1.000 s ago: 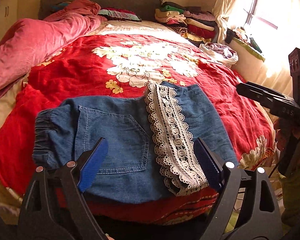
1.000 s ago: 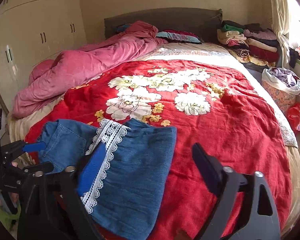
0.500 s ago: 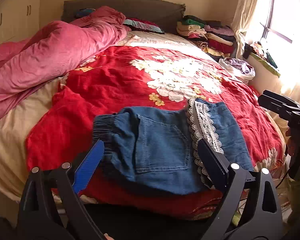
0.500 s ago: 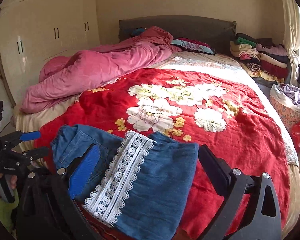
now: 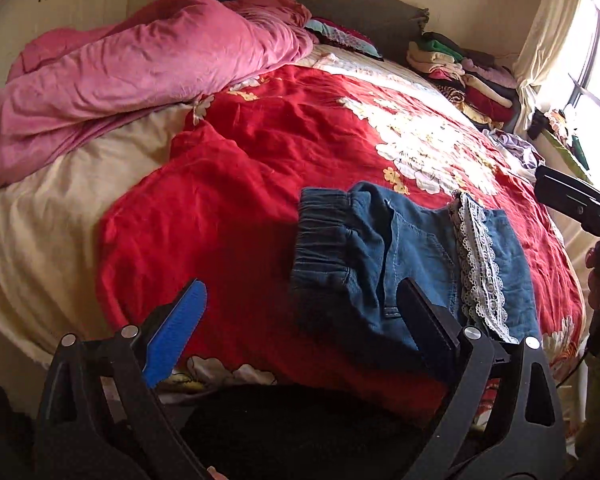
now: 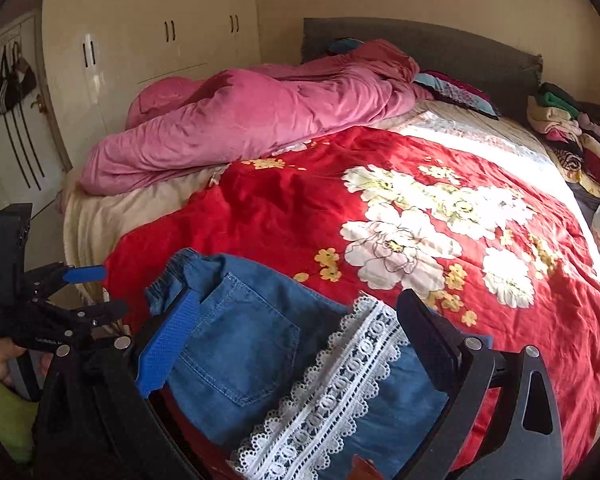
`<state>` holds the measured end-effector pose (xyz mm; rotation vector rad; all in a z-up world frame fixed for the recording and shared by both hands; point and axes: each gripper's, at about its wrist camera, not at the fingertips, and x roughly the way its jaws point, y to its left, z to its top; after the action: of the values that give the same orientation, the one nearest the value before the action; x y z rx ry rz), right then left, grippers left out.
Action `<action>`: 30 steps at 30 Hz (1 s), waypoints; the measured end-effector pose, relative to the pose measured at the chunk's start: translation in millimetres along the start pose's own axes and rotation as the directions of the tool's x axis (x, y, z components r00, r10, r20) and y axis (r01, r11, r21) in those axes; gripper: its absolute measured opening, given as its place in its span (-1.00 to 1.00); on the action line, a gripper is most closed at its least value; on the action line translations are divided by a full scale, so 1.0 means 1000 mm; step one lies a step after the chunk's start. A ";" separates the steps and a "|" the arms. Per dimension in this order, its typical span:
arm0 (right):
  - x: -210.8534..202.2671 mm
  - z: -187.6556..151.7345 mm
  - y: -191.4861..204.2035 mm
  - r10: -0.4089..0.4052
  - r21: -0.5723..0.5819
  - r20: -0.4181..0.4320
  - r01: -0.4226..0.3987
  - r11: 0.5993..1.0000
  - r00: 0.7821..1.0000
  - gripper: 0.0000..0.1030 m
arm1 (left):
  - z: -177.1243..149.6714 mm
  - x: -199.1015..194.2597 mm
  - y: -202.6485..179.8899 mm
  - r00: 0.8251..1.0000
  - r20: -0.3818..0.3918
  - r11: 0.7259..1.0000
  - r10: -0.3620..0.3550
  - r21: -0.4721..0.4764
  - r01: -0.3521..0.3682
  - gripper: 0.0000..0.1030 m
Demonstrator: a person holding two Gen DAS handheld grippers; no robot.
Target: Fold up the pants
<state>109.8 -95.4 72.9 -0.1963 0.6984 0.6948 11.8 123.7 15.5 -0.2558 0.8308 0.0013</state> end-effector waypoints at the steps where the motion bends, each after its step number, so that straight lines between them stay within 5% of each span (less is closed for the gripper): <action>1: 0.007 0.003 0.003 0.009 -0.012 -0.010 -0.009 1.000 1.000 0.91 | -0.002 0.004 0.002 1.000 -0.014 1.000 -0.020 -0.011 0.020 0.73; 11: 0.078 0.018 0.039 0.115 -0.110 -0.162 -0.134 0.985 0.980 0.91 | -0.015 0.038 0.003 0.990 -0.091 0.992 -0.107 -0.073 0.100 0.72; 14: 0.095 0.021 0.047 0.132 -0.131 -0.197 -0.160 0.978 0.971 0.91 | -0.016 0.043 0.004 0.987 -0.098 0.990 -0.126 -0.079 0.118 0.56; 19: 0.118 0.025 0.063 0.171 -0.163 -0.244 -0.214 0.963 0.954 0.91 | -0.021 0.054 0.003 0.972 -0.127 0.978 -0.198 -0.099 0.186 -0.10; 26: 0.159 0.019 0.080 0.219 -0.166 -0.323 -0.283 0.945 0.921 0.88 | -0.026 0.063 0.006 0.962 -0.146 0.969 -0.232 -0.124 0.215 -0.10; 30: 0.180 0.008 0.080 0.254 -0.122 -0.348 -0.312 0.942 0.902 0.39 | -0.027 0.064 0.008 0.957 -0.151 0.963 -0.247 -0.145 0.226 -0.10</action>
<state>162.3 62.7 -33.1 -0.3836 0.9992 1.0199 34.6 119.3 -50.9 -0.4799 0.9645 -0.1957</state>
